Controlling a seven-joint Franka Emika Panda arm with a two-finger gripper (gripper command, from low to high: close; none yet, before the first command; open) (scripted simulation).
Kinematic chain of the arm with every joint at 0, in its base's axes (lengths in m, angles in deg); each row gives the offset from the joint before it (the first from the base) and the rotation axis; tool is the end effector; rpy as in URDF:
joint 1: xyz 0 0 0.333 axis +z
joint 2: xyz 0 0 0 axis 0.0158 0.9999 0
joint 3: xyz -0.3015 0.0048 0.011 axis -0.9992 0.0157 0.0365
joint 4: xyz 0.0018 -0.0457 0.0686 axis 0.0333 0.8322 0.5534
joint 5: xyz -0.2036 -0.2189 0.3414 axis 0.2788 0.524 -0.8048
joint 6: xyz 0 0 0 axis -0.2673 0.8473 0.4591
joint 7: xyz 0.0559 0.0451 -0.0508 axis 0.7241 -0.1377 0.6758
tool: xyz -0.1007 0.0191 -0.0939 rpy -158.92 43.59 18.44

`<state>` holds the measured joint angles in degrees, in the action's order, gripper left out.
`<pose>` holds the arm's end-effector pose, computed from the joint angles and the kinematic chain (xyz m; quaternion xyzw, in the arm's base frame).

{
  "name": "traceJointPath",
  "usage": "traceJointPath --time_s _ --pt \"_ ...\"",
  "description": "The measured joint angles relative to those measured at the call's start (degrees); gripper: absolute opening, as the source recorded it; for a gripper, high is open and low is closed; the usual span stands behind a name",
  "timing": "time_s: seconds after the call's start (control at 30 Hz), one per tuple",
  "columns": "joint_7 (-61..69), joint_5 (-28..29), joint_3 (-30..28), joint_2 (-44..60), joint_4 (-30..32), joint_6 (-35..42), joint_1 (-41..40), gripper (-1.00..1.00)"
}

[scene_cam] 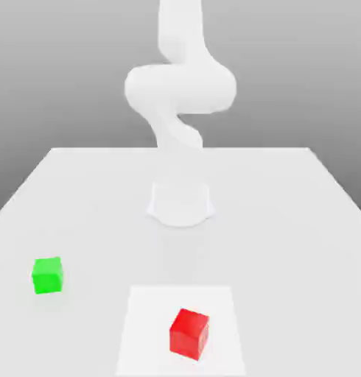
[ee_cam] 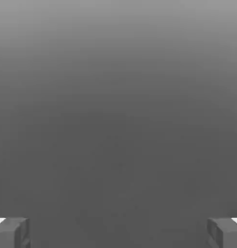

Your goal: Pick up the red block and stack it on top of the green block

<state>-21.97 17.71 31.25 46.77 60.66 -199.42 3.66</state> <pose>0.4709 0.0000 0.6354 -0.8789 0.3165 -0.3286 0.1394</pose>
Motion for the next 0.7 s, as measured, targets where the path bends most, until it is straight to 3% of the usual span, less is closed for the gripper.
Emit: traceJointPath --time_s 0.4,0.7 --pt "30.7 -4.1 -9.7 22.8 6.9 -10.1 11.0 0.0" --pt "53.1 -6.8 -11.6 39.6 12.1 -17.6 14.1 0.0"
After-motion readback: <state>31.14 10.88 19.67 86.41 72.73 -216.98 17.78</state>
